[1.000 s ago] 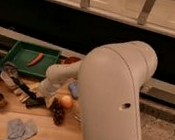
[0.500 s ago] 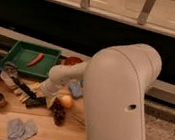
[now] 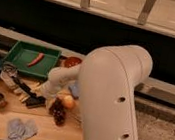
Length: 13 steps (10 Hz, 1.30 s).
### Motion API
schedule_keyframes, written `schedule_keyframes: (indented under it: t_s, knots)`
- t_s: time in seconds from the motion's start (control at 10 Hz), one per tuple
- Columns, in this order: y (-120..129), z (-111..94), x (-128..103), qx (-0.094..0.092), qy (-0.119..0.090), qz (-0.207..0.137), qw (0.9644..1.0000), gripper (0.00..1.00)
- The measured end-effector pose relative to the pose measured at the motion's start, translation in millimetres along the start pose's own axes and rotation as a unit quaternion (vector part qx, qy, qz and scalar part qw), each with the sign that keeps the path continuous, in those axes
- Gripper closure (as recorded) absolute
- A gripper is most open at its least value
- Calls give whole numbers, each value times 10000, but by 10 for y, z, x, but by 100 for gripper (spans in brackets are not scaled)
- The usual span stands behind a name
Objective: Wipe purple bowl with eraser
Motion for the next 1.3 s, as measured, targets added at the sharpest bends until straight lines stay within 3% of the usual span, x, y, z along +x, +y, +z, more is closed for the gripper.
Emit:
schedule_keyframes:
  t_s: [0.4,0.5,0.8,1.3]
  knots:
    - [48,-304,-124,-514,-415,448,9968,20]
    - [52,-345,-142,-557,-473,498,9961,20]
    - [98,-248,-123,-501,-435,510,9965,20]
    - [127,10,-126,-153,-349,521,9979,20]
